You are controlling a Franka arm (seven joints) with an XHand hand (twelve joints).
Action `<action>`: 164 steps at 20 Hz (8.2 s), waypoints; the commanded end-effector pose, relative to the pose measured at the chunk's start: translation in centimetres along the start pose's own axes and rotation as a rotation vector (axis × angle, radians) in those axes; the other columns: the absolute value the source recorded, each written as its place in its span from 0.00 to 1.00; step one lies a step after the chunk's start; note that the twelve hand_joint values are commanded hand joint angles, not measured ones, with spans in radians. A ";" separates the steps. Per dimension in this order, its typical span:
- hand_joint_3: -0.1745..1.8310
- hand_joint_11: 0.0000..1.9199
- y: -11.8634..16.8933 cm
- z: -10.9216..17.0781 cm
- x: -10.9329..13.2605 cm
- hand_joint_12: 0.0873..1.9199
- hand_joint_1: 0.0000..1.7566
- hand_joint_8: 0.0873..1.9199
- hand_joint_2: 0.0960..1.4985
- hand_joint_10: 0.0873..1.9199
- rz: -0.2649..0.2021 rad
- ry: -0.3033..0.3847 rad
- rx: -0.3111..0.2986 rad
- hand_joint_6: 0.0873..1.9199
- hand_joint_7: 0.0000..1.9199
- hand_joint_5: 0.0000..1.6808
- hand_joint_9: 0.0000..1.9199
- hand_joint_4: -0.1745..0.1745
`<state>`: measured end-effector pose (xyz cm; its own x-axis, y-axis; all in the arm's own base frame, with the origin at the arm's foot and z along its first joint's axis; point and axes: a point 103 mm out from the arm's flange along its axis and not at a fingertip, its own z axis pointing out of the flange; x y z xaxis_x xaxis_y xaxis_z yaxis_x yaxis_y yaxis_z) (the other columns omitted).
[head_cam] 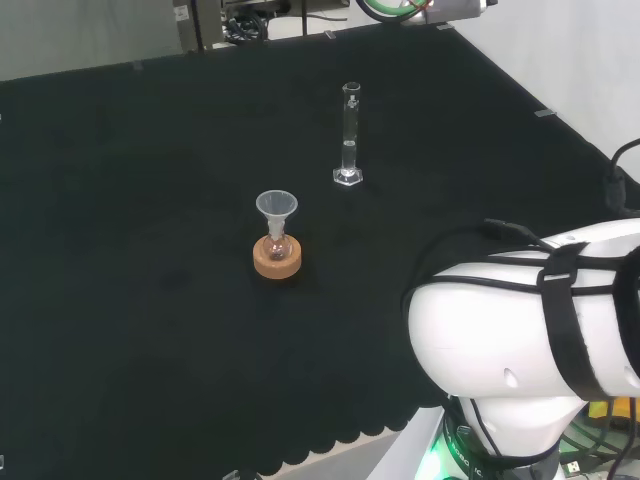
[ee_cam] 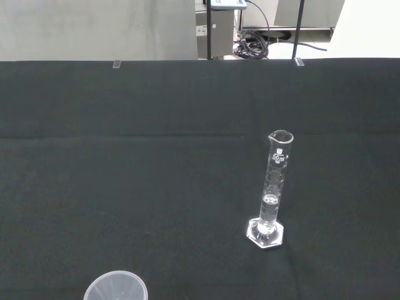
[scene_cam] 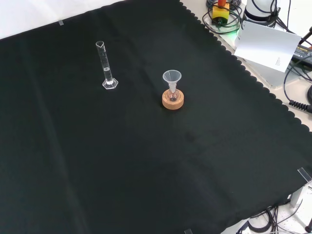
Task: Pick up the graduated cylinder.
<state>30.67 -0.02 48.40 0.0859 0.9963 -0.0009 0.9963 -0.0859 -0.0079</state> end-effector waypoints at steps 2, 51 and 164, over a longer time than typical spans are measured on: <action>0.33 0.03 0.1 0.0 0.0 0.69 0.01 0.22 0.77 0.30 0.001 -0.006 -0.007 0.02 0.00 0.10 0.08 0.49; 0.22 0.06 17.3 19.9 -10.0 0.70 0.15 0.26 0.76 0.31 0.111 0.192 0.084 0.00 0.04 0.17 0.13 0.42; 0.41 0.44 25.4 41.1 -10.1 0.53 0.62 0.27 0.42 0.12 -0.355 1.014 -0.054 0.29 0.37 0.38 0.56 0.52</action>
<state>54.76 -12.30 7.13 -0.2651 0.5045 0.8217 0.9628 0.1843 0.1975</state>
